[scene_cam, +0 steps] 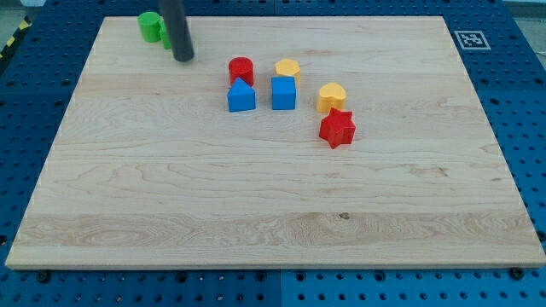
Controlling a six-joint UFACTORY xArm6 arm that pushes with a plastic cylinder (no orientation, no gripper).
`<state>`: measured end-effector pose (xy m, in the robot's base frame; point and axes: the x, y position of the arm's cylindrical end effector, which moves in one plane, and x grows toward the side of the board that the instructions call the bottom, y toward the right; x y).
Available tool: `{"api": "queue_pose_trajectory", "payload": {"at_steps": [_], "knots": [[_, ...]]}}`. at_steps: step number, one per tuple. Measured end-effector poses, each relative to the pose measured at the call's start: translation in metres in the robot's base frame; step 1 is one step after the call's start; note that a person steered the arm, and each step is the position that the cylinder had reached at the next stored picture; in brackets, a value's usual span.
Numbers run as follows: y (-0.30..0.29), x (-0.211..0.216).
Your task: Move the red star to the bottom right corner of the board
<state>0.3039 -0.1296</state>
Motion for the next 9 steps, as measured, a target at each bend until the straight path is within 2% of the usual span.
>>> {"api": "queue_pose_trajectory", "payload": {"at_steps": [2,6,9], "knots": [[0.088,0.047],[0.246,0.169],[0.320,0.226]]}}
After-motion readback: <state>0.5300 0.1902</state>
